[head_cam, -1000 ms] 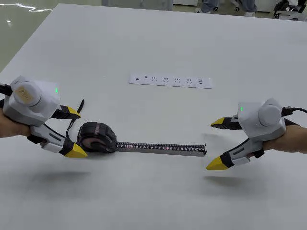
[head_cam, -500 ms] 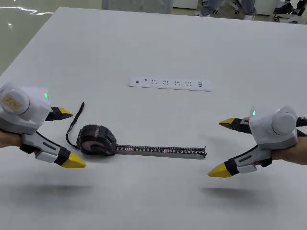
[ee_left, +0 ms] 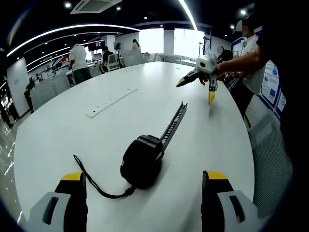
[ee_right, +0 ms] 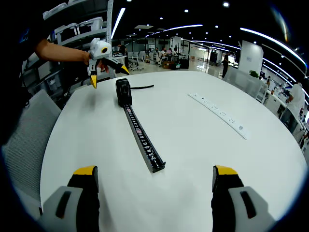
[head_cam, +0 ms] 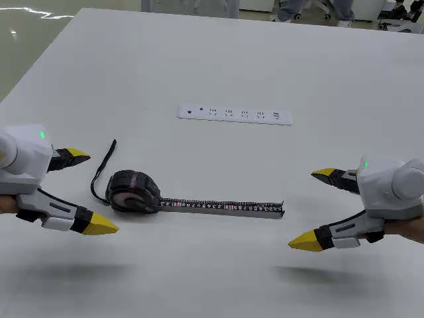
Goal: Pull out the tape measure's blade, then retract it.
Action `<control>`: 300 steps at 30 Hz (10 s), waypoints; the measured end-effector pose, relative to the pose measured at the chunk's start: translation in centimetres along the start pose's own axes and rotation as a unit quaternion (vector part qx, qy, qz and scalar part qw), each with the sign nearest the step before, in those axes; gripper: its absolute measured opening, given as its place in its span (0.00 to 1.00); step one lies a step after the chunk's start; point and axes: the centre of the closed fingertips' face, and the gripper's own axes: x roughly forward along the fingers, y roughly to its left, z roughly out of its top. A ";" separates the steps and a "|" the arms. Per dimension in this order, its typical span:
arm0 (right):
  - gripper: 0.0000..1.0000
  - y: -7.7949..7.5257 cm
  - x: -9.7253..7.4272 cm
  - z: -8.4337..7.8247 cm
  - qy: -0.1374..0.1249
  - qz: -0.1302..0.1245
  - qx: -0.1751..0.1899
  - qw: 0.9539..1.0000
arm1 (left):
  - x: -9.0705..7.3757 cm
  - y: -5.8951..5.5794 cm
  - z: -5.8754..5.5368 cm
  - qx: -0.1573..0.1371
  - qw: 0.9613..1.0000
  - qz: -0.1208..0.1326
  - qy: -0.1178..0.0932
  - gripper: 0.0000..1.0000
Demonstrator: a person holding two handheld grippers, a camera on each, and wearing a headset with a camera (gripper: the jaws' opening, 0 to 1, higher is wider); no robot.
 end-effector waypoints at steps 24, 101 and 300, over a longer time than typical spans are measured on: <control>1.00 2.7 -1.7 -0.1 -0.044 -0.066 0.034 0.996 | -1.9 -2.7 -0.3 -0.044 0.995 0.062 -0.058 0.98; 1.00 9.8 -1.7 1.8 -0.101 -0.181 0.145 0.968 | -3.0 -8.8 -0.2 -0.170 0.948 0.249 -0.106 1.00; 0.12 0.2 6.1 0.3 -0.013 0.087 -0.101 0.991 | 4.9 1.8 -0.9 -0.318 0.876 0.359 -0.054 0.58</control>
